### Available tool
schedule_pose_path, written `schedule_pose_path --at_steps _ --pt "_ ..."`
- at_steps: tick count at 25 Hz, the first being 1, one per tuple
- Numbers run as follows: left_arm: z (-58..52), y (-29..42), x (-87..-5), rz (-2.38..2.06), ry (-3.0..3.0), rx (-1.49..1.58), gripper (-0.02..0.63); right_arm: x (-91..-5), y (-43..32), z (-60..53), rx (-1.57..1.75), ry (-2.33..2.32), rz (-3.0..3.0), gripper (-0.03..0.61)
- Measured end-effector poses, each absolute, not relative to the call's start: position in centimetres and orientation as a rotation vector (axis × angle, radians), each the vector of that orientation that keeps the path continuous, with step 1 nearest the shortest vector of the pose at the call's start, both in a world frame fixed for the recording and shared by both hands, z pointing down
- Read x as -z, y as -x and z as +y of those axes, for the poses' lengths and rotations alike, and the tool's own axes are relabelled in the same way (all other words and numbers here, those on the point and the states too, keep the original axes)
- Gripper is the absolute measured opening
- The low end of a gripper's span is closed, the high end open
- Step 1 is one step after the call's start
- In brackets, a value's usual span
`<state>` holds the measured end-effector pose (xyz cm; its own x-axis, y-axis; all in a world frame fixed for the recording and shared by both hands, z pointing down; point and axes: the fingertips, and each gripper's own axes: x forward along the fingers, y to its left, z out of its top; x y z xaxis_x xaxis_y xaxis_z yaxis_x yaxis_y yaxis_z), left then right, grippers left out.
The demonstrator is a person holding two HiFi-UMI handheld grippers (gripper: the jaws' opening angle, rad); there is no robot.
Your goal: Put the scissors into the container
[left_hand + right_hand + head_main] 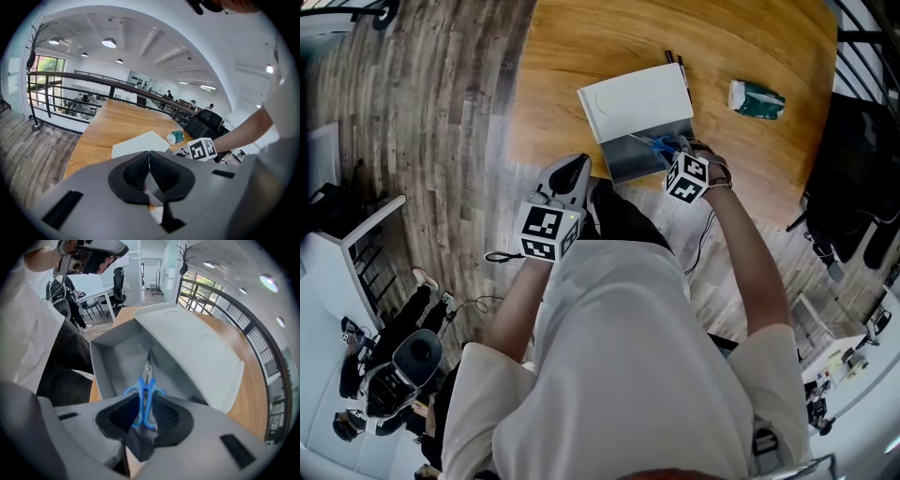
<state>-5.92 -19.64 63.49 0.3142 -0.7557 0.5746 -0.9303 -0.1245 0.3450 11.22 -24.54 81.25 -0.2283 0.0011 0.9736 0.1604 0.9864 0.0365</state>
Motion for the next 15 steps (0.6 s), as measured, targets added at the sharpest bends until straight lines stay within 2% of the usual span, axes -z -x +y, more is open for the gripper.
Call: schedule_pose_path --at_steps 15 --pt "-18.5 5.5 -62.3 -1.522 -1.939 -0.334 -0.005 -79.1 -11.6 -24.9 0.122 0.01 -1.852 0.091"
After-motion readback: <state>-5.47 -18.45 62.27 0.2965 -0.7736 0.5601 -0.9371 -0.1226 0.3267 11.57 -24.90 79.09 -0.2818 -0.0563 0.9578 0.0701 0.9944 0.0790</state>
